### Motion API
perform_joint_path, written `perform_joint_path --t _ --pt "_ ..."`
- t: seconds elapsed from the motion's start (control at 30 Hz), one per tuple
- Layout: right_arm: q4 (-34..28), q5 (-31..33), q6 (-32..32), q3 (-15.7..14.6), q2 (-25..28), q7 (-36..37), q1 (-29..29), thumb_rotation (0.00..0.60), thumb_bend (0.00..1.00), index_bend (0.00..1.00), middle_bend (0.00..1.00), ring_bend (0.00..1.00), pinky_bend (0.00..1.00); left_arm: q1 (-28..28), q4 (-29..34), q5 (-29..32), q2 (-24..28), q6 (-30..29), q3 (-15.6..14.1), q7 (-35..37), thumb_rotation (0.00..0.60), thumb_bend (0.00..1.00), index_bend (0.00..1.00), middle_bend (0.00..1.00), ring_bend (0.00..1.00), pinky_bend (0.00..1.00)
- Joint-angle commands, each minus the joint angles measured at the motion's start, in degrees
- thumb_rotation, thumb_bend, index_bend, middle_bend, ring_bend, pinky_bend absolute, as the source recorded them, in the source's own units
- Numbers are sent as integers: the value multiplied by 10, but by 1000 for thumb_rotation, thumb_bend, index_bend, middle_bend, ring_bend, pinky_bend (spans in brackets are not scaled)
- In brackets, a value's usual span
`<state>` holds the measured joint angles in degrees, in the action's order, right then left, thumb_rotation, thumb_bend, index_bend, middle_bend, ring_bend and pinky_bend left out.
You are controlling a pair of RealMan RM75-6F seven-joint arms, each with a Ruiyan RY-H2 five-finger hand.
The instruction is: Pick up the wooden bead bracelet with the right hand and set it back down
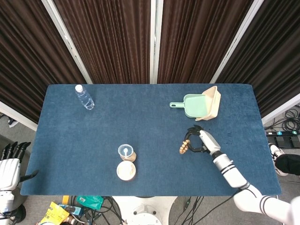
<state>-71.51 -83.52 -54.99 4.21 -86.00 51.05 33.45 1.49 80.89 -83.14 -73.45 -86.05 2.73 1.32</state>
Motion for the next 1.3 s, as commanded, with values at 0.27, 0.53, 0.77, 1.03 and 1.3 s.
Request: perform_joint_path --t 0.27,0.53,0.77,1.03,1.3 --pt "-188 -105 147 -39 207 619 18 600 452 624 490 185 0 12 17 -5 8 10 2 -15 600 27 137 131 45 0" --pt "-104 -265 37 -152 189 926 83 586 452 609 483 186 0 25 25 -6 11 27 3 -24 600 27 137 131 45 0" --pt "-12 -312 -57 -217 136 1038 119 416 385 560 473 183 0 28 35 -1 18 33 2 -32 600 27 137 131 45 0" --pt "45 -293 -114 -243 104 1059 127 302 257 551 473 178 0 32 47 1 22 37 1 -44 600 27 137 131 45 0" --pt "4 -182 -97 -187 91 802 88 223 0 596 546 240 0 33 60 0 25 36 -1 -53 600 27 137 131 45 0"
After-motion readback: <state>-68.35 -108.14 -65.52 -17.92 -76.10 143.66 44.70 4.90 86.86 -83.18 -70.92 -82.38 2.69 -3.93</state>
